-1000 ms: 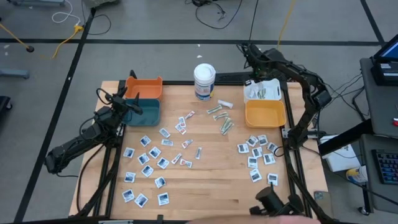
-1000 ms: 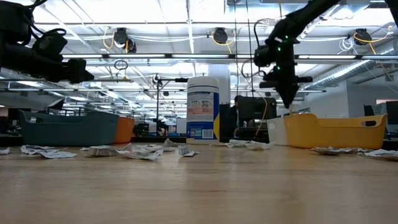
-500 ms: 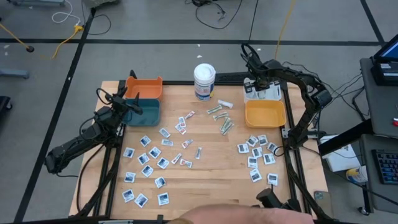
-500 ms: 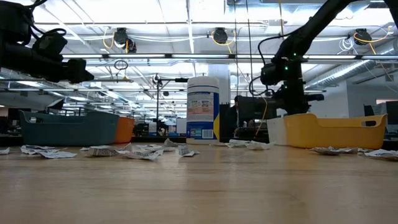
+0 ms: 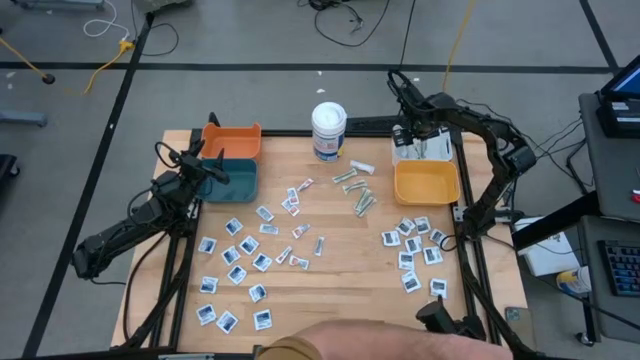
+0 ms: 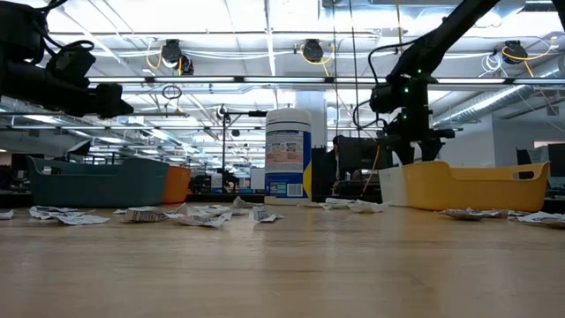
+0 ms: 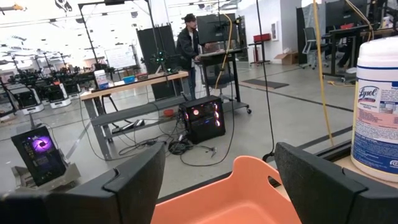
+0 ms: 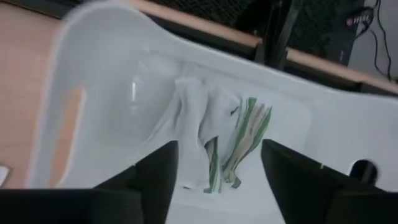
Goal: Pick & Place First Aid Supplies
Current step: Put the green bandage into the white bin
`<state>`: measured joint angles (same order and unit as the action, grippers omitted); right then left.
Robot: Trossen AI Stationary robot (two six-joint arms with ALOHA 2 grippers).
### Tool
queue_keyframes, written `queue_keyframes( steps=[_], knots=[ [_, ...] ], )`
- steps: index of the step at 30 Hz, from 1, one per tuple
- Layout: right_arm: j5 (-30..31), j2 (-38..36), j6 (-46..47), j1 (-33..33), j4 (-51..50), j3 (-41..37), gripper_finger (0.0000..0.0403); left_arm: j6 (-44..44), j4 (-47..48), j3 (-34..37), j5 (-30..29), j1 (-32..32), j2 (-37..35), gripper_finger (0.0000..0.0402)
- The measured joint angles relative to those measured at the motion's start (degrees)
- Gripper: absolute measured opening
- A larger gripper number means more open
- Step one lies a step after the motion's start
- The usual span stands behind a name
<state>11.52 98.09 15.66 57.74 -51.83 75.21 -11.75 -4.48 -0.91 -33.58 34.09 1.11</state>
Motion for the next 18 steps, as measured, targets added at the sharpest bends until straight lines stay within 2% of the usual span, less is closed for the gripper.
queue_keyframes(
  steps=[7, 18],
  knots=[
    [-5.58, -2.42, -1.7, -0.07, -2.65, 1.42, 0.0257, 0.0, -0.01, 0.0, 0.0, 0.0, 0.01, 0.0308],
    [-5.62, -5.84, -1.37, -2.4, -6.89, 1.99, 0.0254, 0.0, -0.01, 0.0, 0.0, 0.02, 0.0, 0.0308]
  ],
)
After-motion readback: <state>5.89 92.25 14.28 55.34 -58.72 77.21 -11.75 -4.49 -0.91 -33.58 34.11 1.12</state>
